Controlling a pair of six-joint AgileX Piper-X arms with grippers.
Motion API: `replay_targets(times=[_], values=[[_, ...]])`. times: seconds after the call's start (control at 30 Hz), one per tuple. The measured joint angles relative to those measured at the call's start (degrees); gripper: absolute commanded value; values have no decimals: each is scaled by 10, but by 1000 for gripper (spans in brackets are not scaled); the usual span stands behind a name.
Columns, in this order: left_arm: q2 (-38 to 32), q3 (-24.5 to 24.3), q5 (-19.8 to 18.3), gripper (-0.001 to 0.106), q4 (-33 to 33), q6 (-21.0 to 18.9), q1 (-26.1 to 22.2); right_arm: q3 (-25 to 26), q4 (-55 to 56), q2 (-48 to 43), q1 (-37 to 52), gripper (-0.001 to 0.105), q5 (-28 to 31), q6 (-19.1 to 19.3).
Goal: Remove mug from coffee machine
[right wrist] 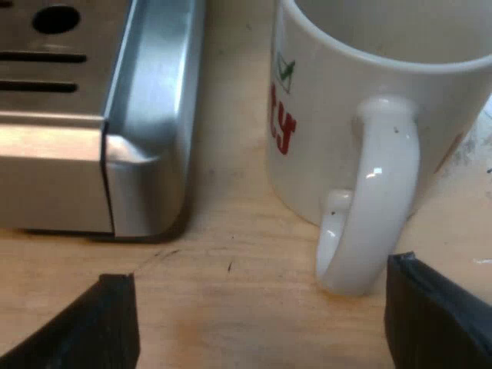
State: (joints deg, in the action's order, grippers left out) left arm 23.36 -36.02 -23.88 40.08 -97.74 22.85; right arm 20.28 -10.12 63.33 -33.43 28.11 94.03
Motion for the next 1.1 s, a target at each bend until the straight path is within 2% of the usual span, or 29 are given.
replay_targets(times=[0.3, 0.5, 0.6, 0.63, 0.67, 0.7, 0.77, 0.83, 0.93, 1.1], values=[[0, 0, 0, 87, 0, 0, 0, 1, 188, -183, -28, 69, -11, -4], [0, 0, 2, 87, 0, 0, 0, 47, 362, -276, -28, 69, -52, -26], [0, 0, 24, 87, 0, 0, 0, 66, 401, -299, -28, 69, -56, -28], [0, 0, 63, 87, 0, 0, 0, 72, 407, -303, -28, 69, -56, -29], [0, 0, 89, 87, -3, 0, 0, 80, 412, -306, -28, 69, -57, -30], [0, 0, 99, 87, -4, 0, 0, 81, 412, -307, -28, 69, -57, -30], [0, 0, 159, 87, -20, 0, 0, 99, 420, -308, -28, 69, -59, -32], [0, 0, 186, 87, -32, 0, 0, 115, 421, -305, -28, 69, -59, -32], [0, -6, 206, 87, -34, 0, 0, 141, 421, -305, -16, 69, -61, -32], [0, -8, 208, 87, -34, 1, -6, 158, 419, -305, 73, 69, -64, -32]])
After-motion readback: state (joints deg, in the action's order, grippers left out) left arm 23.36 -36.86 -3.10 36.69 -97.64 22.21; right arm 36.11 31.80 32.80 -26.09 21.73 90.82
